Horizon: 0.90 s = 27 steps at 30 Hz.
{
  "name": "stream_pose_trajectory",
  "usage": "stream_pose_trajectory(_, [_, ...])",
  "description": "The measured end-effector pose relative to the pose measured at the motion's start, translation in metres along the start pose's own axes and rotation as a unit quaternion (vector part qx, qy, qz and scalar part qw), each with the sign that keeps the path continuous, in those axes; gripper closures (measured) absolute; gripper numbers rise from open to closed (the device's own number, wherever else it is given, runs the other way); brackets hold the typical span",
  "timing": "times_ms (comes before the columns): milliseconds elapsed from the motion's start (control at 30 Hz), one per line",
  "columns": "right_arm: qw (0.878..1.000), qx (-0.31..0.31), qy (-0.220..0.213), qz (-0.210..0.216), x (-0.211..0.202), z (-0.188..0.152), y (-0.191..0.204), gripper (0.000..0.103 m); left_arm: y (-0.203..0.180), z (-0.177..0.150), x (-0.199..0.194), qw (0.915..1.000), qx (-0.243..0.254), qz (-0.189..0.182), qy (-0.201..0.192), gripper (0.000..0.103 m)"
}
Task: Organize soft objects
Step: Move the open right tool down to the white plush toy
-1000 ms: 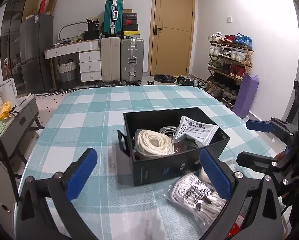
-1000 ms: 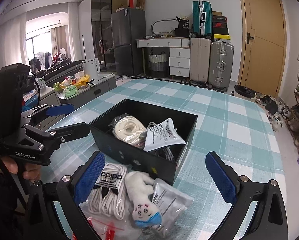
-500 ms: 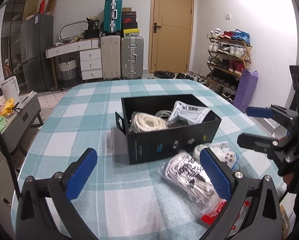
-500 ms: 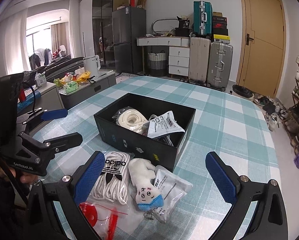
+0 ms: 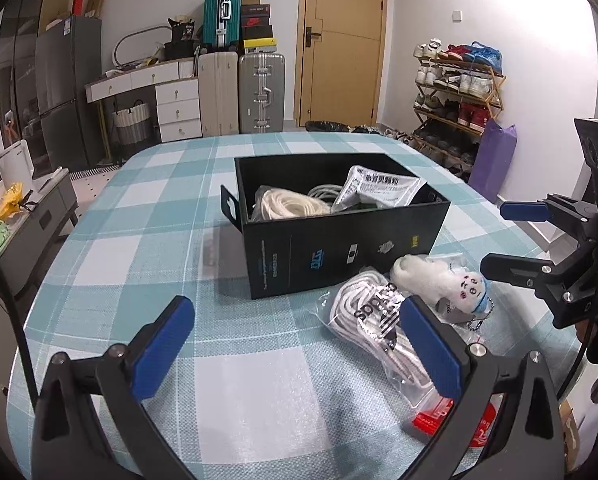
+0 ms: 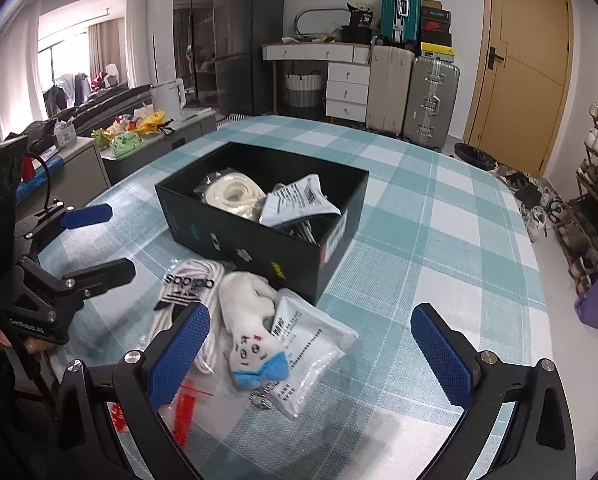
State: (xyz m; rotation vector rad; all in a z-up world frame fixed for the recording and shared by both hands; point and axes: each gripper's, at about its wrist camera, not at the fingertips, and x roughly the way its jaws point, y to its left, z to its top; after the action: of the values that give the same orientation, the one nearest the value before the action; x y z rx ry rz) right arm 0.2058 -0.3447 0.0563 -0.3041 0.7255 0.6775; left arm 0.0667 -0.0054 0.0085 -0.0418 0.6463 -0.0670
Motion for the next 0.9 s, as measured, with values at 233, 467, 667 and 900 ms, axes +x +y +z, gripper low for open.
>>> stream_pose_trajectory(233, [1.0, 0.0, 0.022, 0.009, 0.013, -0.004, 0.004, 0.001, 0.004, -0.005, 0.008, 0.9995, -0.013, -0.019, 0.021, 0.0])
stream_pose_trajectory(467, [0.999, -0.007, 0.035, 0.01, 0.025, -0.006, 0.011, 0.002, -0.003, -0.007, 0.006, 0.9994, 0.0, -0.029, 0.017, 0.0])
stream_pose_trajectory(667, [0.999, -0.025, 0.038, 0.0, 0.029, -0.006, 0.02, 0.013, -0.001, -0.007, 0.006, 0.9993, -0.002, -0.033, 0.019, 0.0])
stream_pose_trajectory(900, [0.996, -0.067, 0.051, -0.009, 0.035, -0.01, 0.036, 0.022, 0.002, -0.007, 0.007, 0.9989, -0.009, -0.041, 0.021, 0.0])
